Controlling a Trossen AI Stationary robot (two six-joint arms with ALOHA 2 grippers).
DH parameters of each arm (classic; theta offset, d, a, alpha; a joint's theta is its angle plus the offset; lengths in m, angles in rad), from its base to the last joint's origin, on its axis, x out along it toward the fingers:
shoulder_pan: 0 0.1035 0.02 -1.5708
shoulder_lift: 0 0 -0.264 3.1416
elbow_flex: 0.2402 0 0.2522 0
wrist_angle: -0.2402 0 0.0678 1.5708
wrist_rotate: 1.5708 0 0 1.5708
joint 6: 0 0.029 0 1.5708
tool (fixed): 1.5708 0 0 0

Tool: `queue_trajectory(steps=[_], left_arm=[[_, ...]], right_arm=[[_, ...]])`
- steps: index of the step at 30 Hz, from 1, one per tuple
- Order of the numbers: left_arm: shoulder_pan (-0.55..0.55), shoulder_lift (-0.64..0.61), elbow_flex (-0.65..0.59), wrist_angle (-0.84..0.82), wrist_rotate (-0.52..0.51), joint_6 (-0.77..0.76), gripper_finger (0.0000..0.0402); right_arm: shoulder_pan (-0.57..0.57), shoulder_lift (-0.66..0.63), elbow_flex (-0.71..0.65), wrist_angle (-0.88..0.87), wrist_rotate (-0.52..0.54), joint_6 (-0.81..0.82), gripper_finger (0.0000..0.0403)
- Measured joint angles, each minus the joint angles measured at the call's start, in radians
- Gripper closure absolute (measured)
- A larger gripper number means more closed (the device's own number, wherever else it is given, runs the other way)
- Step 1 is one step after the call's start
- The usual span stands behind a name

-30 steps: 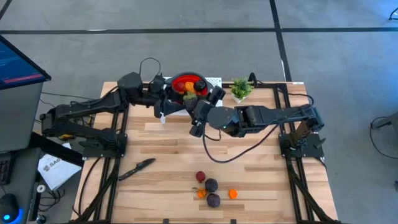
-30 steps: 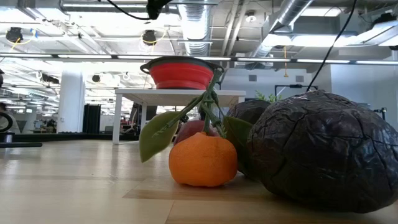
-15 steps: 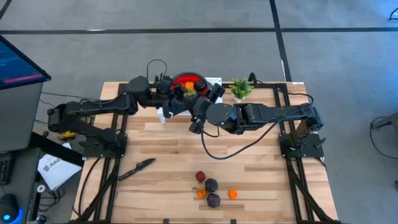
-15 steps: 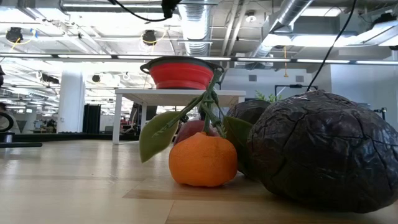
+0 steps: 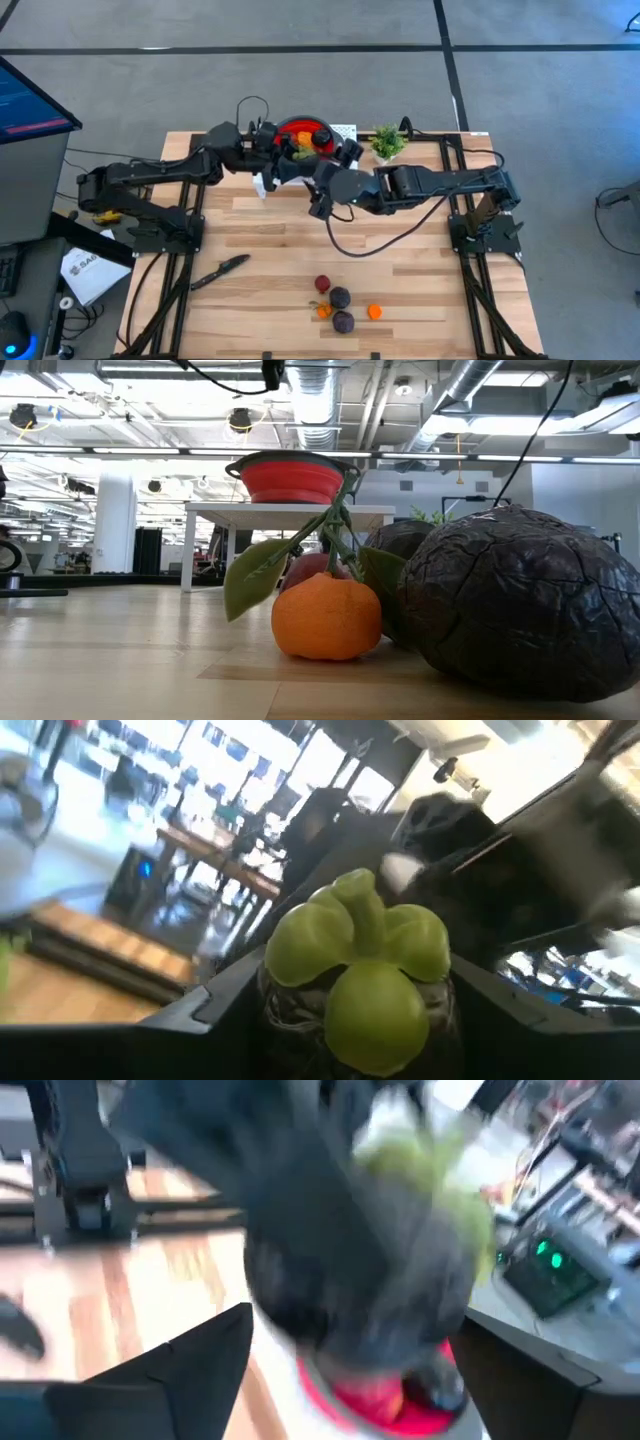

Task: Pick & Place Fruit
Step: Put the purple mangosteen into the red strainer bowl on the shelf

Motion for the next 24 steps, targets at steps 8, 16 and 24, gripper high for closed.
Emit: queue_trajectory(steps=[8,16,24], left_arm=[[0.004,-0.022,0.002,-0.015,-0.023,0.197,0.0161],[0.072,-0.035,0.076,-0.378,-0.176,0.479,0.0167],[0.172,0.062,0.076,-0.441,-0.208,0.645,0.0154]], right_arm=[[0.071,-0.028,-0.003,-0.366,0.054,0.354,0.0048],[0.206,-0.053,-0.002,-0.669,0.244,0.871,0.0069],[0.245,-0.045,-0.002,-0.667,0.302,1.021,0.0077]])
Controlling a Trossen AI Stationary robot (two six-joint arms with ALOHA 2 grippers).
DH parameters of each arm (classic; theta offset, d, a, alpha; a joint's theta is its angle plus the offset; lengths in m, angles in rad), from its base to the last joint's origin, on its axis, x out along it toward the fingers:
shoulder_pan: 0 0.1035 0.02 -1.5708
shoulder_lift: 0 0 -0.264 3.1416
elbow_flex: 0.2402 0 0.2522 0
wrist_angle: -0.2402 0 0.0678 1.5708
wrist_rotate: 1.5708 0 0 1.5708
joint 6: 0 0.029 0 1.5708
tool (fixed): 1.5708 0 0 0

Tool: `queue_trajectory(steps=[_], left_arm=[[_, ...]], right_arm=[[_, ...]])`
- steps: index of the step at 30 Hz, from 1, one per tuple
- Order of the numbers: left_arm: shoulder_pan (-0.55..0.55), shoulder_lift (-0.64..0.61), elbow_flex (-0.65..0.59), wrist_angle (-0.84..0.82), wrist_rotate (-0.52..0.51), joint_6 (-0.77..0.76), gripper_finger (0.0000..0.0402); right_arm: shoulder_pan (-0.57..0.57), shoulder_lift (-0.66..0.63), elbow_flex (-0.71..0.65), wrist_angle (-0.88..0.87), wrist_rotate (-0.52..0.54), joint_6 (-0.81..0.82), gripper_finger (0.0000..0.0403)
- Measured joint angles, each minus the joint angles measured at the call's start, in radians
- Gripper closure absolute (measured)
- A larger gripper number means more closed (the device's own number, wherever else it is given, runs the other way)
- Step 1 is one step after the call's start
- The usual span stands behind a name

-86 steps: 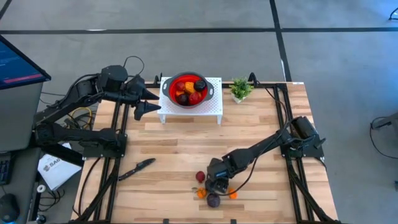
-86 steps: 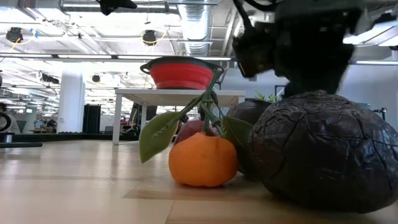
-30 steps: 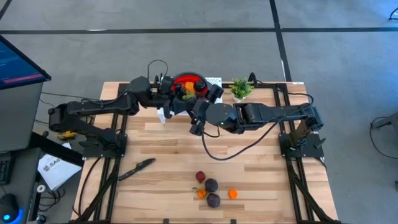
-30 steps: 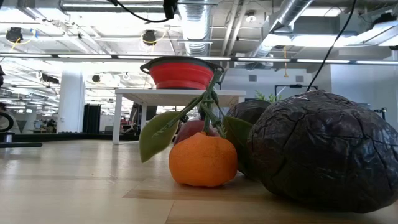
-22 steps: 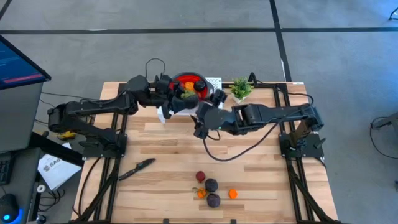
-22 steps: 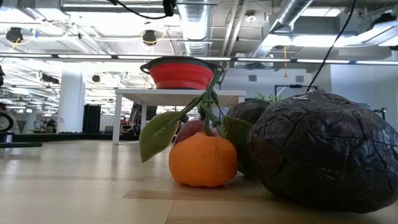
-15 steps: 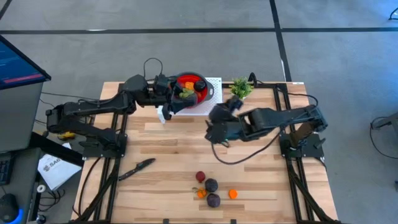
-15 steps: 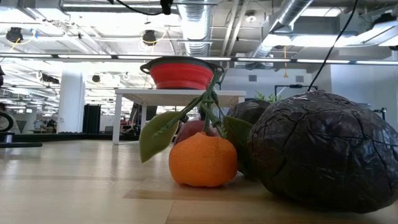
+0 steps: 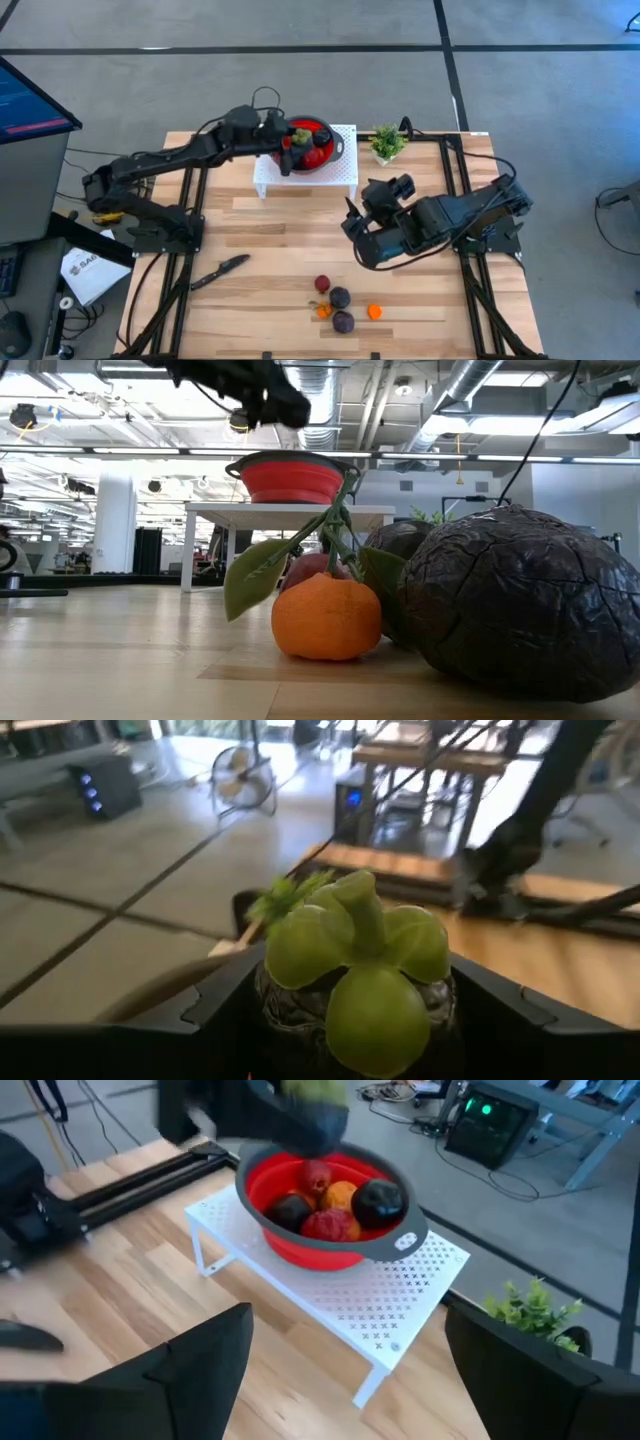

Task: Pick & Place Fruit
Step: Put the purple mangosteen into the red strainer bowl on the shelf

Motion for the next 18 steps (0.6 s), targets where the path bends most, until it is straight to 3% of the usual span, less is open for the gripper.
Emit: queue_trajectory(steps=[7,18], left_arm=[[0.038,0.104,-0.001,0.001,-0.029,0.092,0.0149],[0.086,0.113,-0.001,-0.022,-0.035,0.084,0.0136]], right_arm=[[-0.003,-0.001,0.000,0.028,0.001,0.009,0.0078],[-0.008,-0.001,0.000,0.053,0.001,0.004,0.0078]])
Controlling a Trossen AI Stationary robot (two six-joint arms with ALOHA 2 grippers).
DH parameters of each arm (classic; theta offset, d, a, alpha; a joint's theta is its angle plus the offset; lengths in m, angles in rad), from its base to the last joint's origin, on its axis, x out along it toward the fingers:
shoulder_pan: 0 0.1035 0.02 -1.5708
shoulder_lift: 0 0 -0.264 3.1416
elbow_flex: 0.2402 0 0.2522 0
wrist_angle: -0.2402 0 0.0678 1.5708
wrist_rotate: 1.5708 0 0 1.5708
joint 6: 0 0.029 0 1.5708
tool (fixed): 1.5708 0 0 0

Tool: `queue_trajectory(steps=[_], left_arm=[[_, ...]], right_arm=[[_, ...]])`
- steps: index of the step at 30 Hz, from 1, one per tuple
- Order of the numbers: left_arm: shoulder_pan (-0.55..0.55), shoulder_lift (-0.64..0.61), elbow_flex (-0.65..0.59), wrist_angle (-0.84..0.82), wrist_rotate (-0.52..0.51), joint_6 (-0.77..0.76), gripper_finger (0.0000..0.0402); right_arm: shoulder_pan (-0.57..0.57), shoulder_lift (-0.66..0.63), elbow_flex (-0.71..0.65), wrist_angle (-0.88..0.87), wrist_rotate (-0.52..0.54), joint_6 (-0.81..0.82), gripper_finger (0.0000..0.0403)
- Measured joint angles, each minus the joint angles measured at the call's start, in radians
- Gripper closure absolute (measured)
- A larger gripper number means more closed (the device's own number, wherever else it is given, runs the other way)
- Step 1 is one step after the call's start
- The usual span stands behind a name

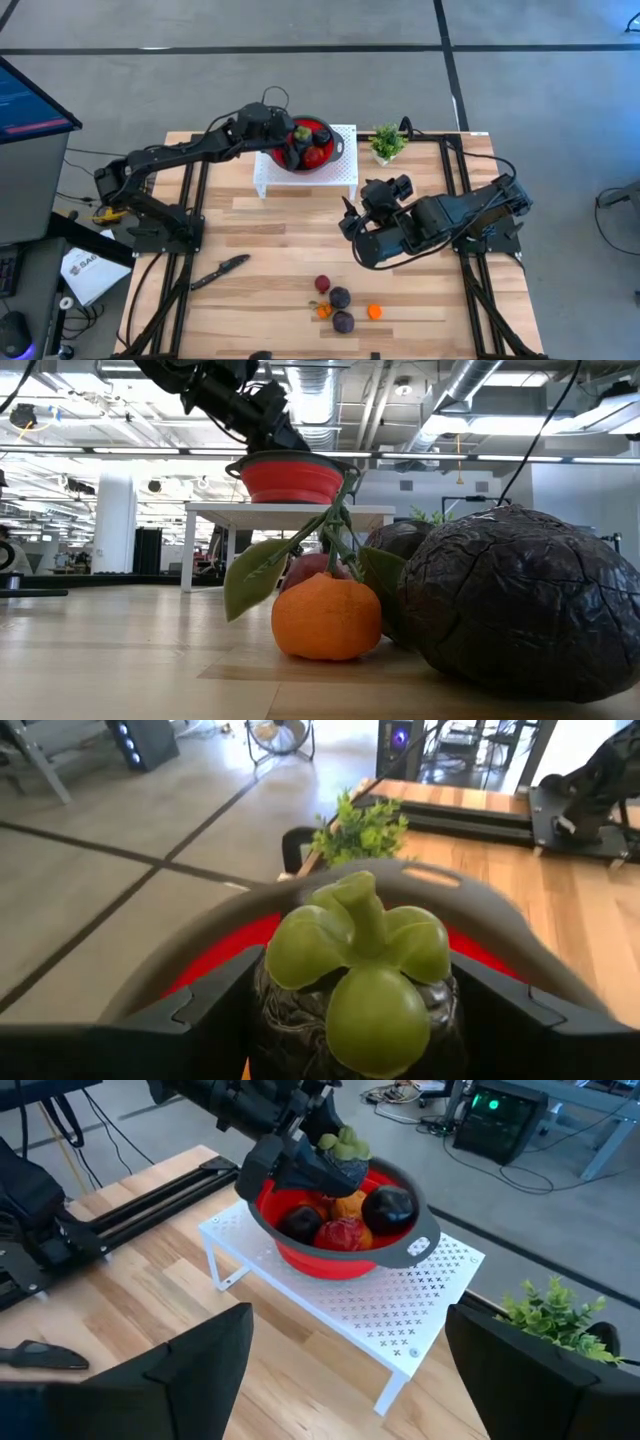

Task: Pick & Place Fruit
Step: Put the purple mangosteen into the red strainer bowl on the shelf, then put the orange into the red strainer bowl on the shelf

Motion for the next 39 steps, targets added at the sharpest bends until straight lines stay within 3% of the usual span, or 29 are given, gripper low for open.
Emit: queue_trajectory(steps=[15,24,33,39], left_arm=[[0.000,0.000,0.000,-0.021,-0.027,-0.022,0.0084],[0.000,-0.008,0.000,-0.021,-0.033,-0.022,0.0091],[0.000,-0.121,0.000,-0.021,-0.033,-0.022,0.0094],[-0.023,-0.246,0.000,-0.090,-0.030,-0.030,0.0104]], right_arm=[[-0.023,0.000,0.000,0.011,0.014,-0.032,0.0078],[-0.023,0.000,0.000,0.018,0.014,-0.032,0.0078],[-0.028,0.001,-0.045,0.056,0.007,-0.023,0.0078],[-0.042,0.001,-0.127,0.099,-0.119,0.005,0.0079]])
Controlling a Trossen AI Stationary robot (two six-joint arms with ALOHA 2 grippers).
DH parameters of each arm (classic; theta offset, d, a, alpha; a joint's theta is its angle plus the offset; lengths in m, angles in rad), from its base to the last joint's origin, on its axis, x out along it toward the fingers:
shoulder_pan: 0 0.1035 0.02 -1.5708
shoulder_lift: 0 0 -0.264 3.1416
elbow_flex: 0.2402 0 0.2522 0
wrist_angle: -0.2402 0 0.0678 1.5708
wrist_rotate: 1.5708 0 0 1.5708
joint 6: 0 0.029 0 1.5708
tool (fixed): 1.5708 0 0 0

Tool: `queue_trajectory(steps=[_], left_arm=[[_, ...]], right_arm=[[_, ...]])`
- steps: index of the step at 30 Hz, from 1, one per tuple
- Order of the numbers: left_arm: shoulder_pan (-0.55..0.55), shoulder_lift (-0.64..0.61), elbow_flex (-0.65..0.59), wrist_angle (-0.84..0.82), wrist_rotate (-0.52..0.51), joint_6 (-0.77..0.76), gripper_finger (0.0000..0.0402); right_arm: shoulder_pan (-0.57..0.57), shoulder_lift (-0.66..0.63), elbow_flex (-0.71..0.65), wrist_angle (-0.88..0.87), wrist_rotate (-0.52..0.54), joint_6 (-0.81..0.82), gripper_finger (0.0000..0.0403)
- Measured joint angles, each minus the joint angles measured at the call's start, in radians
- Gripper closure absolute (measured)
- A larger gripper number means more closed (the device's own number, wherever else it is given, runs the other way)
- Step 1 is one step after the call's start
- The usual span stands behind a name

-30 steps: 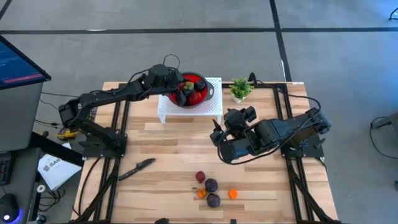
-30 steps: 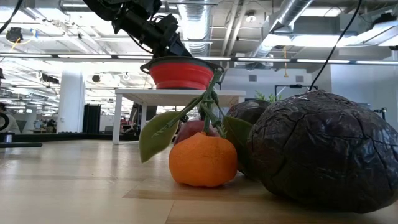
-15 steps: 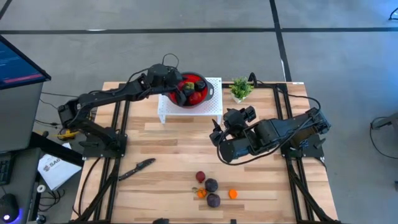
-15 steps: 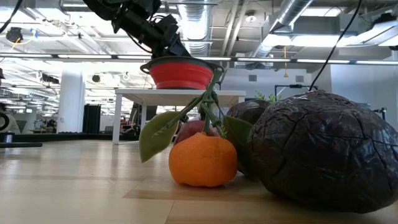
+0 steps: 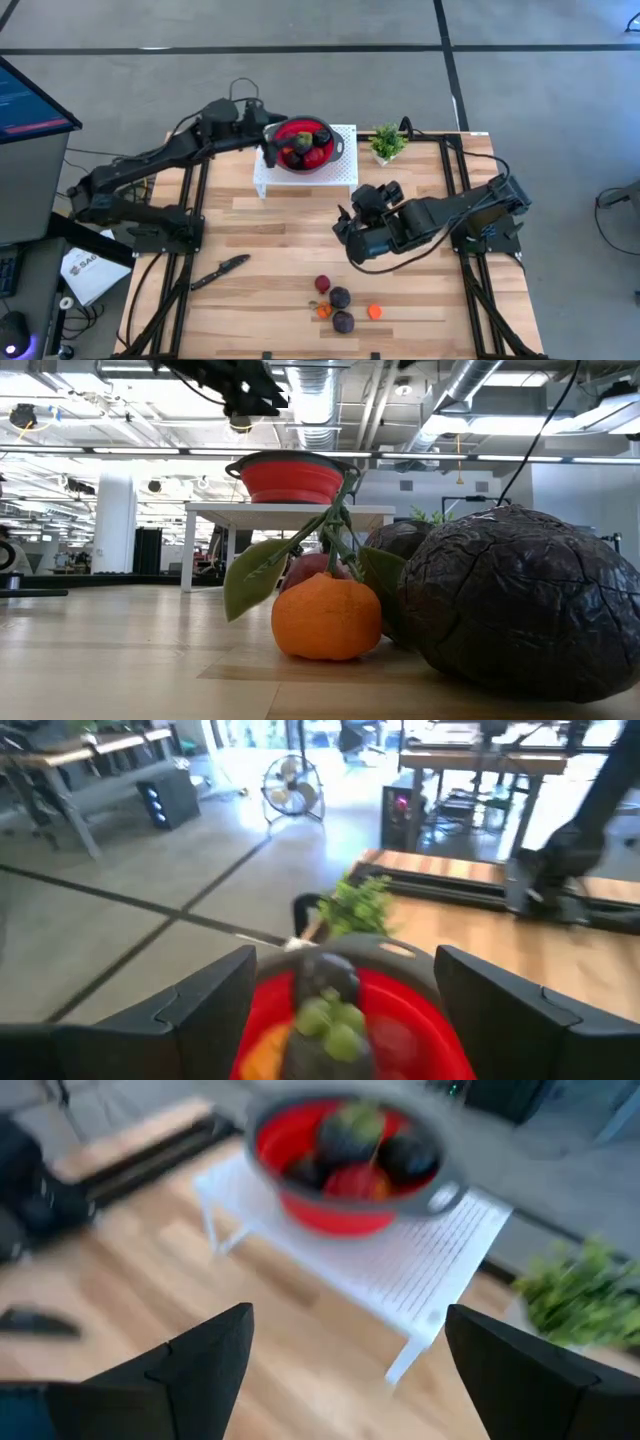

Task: Pick & Place Fruit
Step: Put the orange into the red strainer bowl on the shelf

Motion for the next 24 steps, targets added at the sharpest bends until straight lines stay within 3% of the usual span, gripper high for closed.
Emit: queue_trajectory(steps=[5,15,20,24], left_arm=[[-0.026,-0.079,0.000,-0.154,0.013,-0.061,0.0113],[-0.101,-0.109,0.000,-0.412,0.013,-0.097,0.0136],[-0.148,-0.107,0.000,-0.506,0.013,-0.120,0.0148],[-0.189,-0.107,0.000,-0.547,0.013,-0.143,0.0157]], right_arm=[[-0.020,0.000,-0.106,0.060,-0.194,-0.020,0.0087],[0.014,0.000,-0.412,0.372,-0.802,-0.063,0.0101],[0.136,0.000,-0.522,0.509,-0.922,0.039,0.0101],[0.235,0.000,-0.568,0.595,-0.941,0.095,0.0101]])
